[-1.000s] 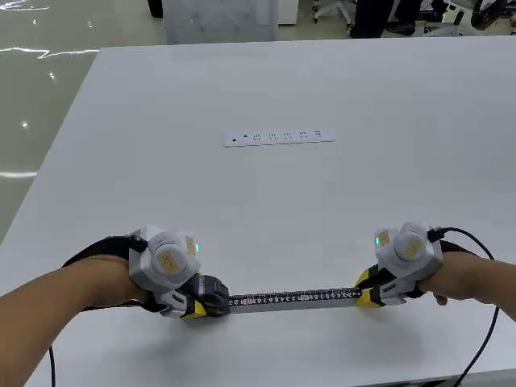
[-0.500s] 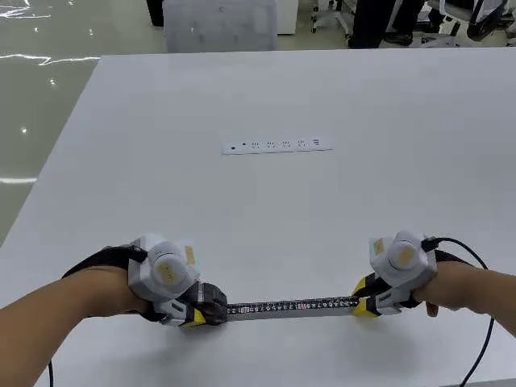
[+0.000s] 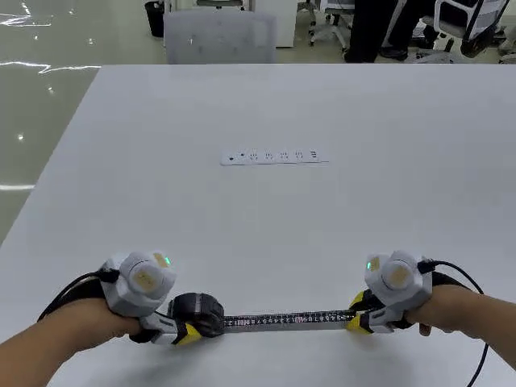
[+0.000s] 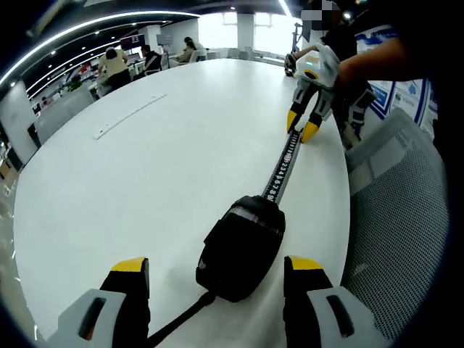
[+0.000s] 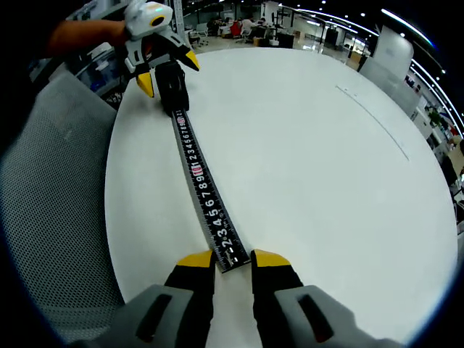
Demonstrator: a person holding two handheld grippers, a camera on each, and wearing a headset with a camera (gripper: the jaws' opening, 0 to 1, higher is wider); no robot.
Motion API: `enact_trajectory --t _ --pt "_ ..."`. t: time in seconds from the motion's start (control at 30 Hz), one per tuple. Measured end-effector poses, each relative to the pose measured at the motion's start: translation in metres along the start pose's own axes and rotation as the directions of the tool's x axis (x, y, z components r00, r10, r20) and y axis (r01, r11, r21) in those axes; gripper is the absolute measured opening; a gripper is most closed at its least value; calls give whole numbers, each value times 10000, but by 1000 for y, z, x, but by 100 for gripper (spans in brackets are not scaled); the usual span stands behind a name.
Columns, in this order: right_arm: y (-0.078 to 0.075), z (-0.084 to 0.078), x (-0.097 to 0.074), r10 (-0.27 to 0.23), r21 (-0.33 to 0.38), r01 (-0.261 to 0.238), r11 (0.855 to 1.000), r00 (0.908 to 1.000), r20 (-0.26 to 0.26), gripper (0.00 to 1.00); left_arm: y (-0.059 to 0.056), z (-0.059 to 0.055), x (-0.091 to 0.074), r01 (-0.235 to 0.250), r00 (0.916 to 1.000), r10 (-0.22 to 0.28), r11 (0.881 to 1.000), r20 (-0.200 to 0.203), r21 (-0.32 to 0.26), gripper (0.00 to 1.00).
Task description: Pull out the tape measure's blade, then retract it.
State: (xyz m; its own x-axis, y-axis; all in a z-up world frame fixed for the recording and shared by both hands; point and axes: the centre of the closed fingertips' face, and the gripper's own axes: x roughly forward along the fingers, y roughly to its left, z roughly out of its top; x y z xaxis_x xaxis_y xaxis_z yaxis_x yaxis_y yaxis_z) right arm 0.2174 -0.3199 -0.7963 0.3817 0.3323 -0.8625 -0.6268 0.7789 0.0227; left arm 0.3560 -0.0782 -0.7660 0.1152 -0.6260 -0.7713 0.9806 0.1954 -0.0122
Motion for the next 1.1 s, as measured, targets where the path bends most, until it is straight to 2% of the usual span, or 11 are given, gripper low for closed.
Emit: enact_trajectory --t 0.17,0.23,0.3,0.4,0.47,0.63,0.7,0.77,0.87,0.93,1.1 --pt "-1 3 -3 -806 676 768 9948 9952 563 26 6 -9 -14 -269 9957 406 9868 830 -1597 87" --pt "-1 9 -7 -1096 1420 933 9855 9877 1116 30 7 -12 -20 -236 9911 506 9771 1231 -2115 95" --pt "2 12 -14 -1160 1765 909 9801 9837 1376 36 12 -11 -27 -421 9828 851 9673 1636 -2501 100" --pt "2 10 -28 -1659 1895 1328 9729 9711 1713 47 19 -8 -43 -598 9594 1438 9444 2427 -3234 100" --pt "0 7 -34 -1833 2271 1370 9642 9631 1973 55 22 -11 -50 -727 9556 1613 9402 2468 -3328 100" --pt "6 -18 -53 -2008 2441 1519 9578 9610 1899 73 19 -18 -66 -872 9431 1943 9276 2699 -3632 100" --pt "3 -28 -65 -2444 2738 1845 9439 9481 2035 80 12 -18 -72 -959 9379 2039 9298 2805 -3553 100" --pt "5 -36 -77 -2757 3080 2012 9299 9355 2211 84 8 -18 -78 -1064 9370 2126 9296 2774 -3529 100" --pt "8 -52 -85 -2824 3138 2114 9256 9381 2008 87 8 -15 -87 -1113 9257 2346 9187 2968 -3789 97" --pt "8 -53 -93 -2957 3437 2100 9153 9298 2193 89 6 -12 -91 -936 9199 2267 9194 3201 -3820 99" --pt "12 -59 -99 -3085 2870 2424 9267 9270 2132 91 3 -17 -92 -794 9240 2049 9287 3229 -3623 100"
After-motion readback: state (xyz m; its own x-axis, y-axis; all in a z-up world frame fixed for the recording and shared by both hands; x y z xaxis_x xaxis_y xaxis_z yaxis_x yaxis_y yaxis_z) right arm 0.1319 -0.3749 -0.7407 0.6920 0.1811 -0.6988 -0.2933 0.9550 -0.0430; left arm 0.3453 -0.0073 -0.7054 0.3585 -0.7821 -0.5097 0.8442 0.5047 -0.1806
